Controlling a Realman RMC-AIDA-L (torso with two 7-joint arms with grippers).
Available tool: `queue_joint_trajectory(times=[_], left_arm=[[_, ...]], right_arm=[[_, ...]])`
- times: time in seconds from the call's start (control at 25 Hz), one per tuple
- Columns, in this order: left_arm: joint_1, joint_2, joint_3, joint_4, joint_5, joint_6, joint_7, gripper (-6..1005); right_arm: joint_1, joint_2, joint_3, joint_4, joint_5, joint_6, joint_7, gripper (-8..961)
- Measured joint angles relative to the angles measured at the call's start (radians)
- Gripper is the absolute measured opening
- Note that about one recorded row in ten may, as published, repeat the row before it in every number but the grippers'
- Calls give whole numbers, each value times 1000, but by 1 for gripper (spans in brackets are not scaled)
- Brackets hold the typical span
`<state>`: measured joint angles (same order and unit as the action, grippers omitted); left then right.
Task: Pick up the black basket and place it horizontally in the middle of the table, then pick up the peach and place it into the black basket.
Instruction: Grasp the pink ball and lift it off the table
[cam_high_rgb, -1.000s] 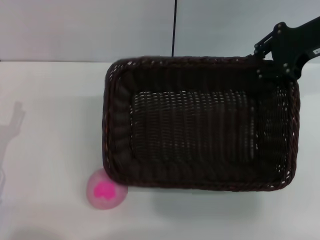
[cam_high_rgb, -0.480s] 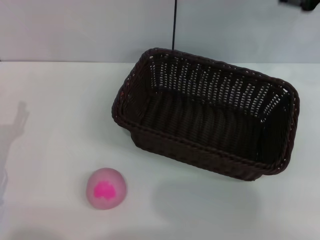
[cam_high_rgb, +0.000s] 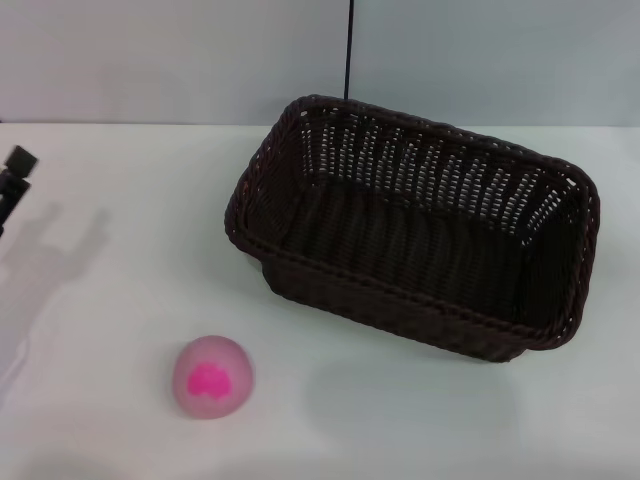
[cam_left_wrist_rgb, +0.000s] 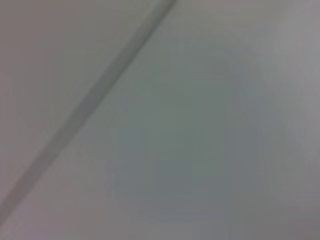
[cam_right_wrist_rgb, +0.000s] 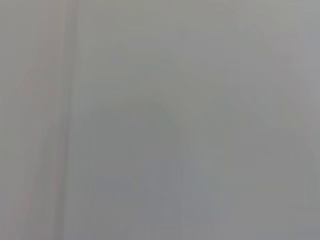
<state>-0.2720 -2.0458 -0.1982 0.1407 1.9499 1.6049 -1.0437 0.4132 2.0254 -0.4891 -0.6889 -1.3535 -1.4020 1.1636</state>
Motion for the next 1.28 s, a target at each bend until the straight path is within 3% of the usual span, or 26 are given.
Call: queue_joint_trajectory(times=[0.08,0.12,0.24,0.28,0.32,0.36,0.48,0.64,0.92,1.28], left_arm=[[-4,13,91,54,0,47,-59,729],[-4,28,159,85,0,80,-98,729],[5,66,314,139,1,166,-148,728],[5,66,314,139,1,166,-148,727],[21,97,454,188,0,216,-172,727],[21,97,454,188,0,216,-172,726],[39,110,589,239,2,244,-188,725],[42,96,667,269,47,232,-189,723],[39,37,672,299,129,144,-119,722],[26,3,681,295,157,100,-71,721]], right_arm=[[-40,9,31,78,90,-1,-18,270],[-66,9,70,158,145,0,-42,270],[-84,7,109,225,170,4,-68,270],[-91,6,130,254,172,7,-81,270],[-98,5,153,291,173,11,-103,270],[-98,5,153,291,173,11,-103,270],[-100,3,163,331,175,29,-134,270],[-79,3,159,359,173,92,-162,270],[-54,9,141,378,159,140,-181,271],[-47,10,149,418,164,162,-224,271]])
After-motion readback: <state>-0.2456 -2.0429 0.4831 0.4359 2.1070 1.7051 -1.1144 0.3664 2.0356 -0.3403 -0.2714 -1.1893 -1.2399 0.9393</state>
